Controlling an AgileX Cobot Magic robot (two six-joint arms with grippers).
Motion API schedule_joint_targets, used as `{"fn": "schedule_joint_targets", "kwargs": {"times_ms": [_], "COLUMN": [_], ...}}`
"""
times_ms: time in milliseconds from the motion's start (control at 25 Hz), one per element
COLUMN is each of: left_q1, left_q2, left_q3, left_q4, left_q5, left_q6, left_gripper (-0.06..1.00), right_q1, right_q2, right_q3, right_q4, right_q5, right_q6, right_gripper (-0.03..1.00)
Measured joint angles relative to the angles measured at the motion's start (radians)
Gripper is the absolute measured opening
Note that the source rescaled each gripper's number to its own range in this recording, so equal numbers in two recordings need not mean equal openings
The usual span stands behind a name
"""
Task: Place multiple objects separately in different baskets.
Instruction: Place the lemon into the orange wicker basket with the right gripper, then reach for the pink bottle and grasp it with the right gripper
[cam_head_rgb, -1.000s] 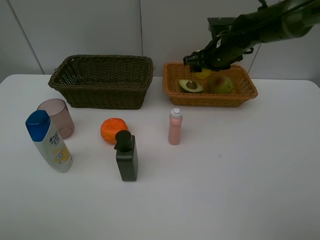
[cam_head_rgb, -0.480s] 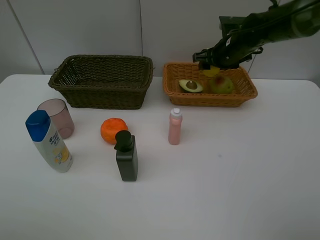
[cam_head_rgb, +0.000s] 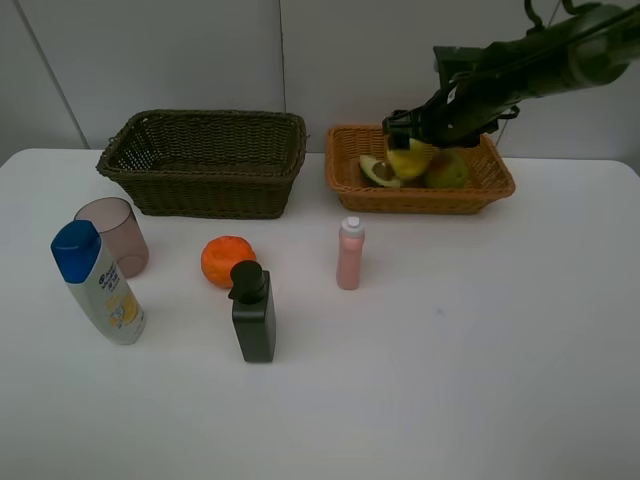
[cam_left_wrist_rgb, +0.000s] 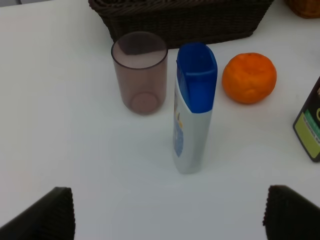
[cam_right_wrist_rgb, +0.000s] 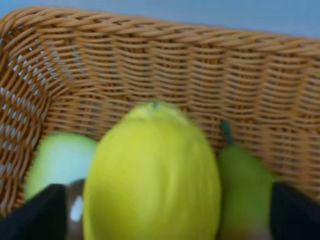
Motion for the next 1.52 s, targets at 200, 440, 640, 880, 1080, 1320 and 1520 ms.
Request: {"fn": "schedule_joint_targets", "kwargs": {"times_ms": [200,440,640,880,1080,1320,1520], "left_q1": [0.0,0.0,0.0,0.0,0.0,0.0,0.0], "left_q2": [0.0,0.0,0.0,0.0,0.0,0.0,0.0], "left_q3": [0.0,0.0,0.0,0.0,0.0,0.0,0.0], "left_q4": [0.0,0.0,0.0,0.0,0.0,0.0,0.0], "left_q5": [0.0,0.0,0.0,0.0,0.0,0.0,0.0], "left_q6": [0.0,0.0,0.0,0.0,0.0,0.0,0.0], "left_gripper": [1.0,1.0,1.0,1.0,1.0,1.0,1.0], "right_q1": [0.0,0.0,0.0,0.0,0.0,0.004,0.018], "right_q2": [0.0,0.0,0.0,0.0,-0.007,-0.079,-0.144], "right_q3": [0.0,0.0,0.0,0.0,0.0,0.0,0.0], "right_q4": [0.033,0.036,0.03,0.021,0.026,0.032,0.093], "right_q5": [-0.007,-0.009,-0.008,0.003,0.023,0.102,0.212], "right_q6": [0.002,0.0,0.0,-0.011,-0.015,-0.016,-0.016], "right_gripper": [0.98,1.0,1.0,1.0,1.0,1.0,1.0]}}
